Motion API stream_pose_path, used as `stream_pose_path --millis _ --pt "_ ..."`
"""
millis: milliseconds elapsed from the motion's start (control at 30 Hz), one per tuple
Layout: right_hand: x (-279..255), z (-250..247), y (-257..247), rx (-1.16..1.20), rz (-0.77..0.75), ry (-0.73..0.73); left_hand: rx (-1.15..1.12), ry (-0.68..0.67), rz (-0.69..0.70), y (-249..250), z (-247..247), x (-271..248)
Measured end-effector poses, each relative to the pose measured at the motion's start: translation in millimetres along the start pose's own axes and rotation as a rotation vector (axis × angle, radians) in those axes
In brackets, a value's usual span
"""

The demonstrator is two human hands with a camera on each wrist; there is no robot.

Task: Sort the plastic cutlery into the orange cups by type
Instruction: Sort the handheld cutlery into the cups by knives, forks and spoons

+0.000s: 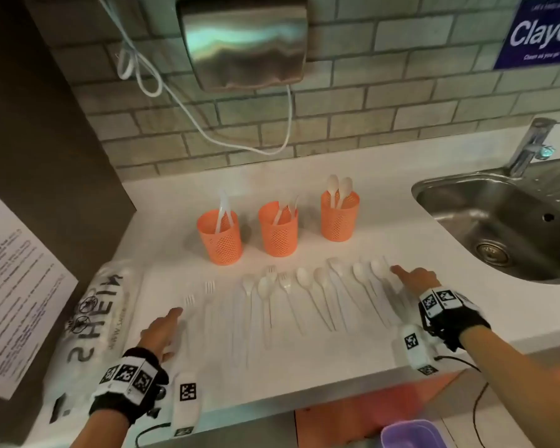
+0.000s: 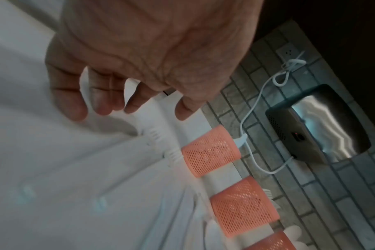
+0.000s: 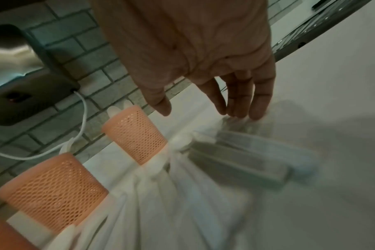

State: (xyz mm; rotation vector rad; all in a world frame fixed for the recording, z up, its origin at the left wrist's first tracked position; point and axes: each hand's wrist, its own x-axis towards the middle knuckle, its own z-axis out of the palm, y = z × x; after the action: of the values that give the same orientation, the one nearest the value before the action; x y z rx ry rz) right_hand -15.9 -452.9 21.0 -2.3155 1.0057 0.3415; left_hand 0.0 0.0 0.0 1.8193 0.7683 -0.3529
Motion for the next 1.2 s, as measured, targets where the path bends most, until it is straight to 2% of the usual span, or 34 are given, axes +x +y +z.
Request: stream_pose_path --millis 133,500,800,1000,1200 --pt "-8 9 -19 -0.127 -0.06 -0.072 0.02 -0.075 0.001 10 36 -6" --pt "-42 66 -77 -0.203 -0.233 -0.219 0.106 -0.26 0.047 38 136 -46" --pt "-53 85 -96 -0.289 -0.303 -0.135 0.111 -0.384 0.028 49 180 -60" --pt "-52 105 -102 -0.427 -0.334 -0.048 0.034 -0.436 0.031 50 187 -66" --pt "-47 104 -106 -0.429 -0.331 -0.051 0.02 -0.466 0.078 51 185 -60"
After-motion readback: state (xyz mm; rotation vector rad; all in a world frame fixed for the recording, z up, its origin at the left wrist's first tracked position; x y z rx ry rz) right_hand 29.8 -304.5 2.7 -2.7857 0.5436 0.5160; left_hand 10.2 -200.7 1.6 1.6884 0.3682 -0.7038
